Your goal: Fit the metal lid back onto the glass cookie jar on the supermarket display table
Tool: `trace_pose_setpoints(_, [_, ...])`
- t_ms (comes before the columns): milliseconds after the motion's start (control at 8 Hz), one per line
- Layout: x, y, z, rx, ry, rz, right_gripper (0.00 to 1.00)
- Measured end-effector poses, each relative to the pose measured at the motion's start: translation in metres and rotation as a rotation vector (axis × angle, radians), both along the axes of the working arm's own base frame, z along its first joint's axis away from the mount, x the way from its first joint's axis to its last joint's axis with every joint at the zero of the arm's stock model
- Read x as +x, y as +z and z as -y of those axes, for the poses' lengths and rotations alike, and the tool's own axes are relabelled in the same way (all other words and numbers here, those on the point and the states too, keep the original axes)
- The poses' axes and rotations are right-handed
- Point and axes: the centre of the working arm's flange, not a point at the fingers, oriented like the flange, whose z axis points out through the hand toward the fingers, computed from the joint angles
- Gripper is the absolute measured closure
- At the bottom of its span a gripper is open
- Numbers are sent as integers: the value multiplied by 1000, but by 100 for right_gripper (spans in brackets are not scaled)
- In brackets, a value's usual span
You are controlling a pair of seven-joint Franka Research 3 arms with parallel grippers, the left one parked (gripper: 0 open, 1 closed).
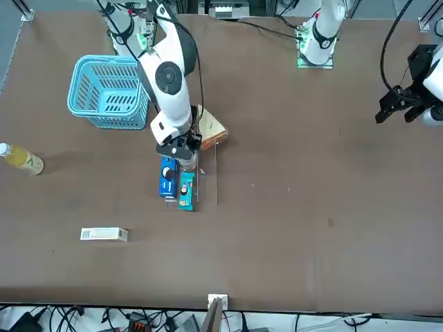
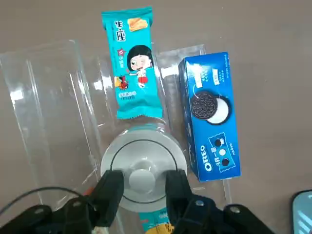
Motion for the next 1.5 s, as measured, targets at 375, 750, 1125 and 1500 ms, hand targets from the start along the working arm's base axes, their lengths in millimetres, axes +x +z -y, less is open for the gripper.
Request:
trace_pose_setpoints(375, [-3,24,4,5,-4,15,30])
trace_pose_setpoints(750, [-1,72,30,-1,-41,29,26])
trace_pose_setpoints(1125, [6,142,121,-40,-21,-26,25])
trace_pose_setpoints(1500, [1,217,257,-44,99,-89,14])
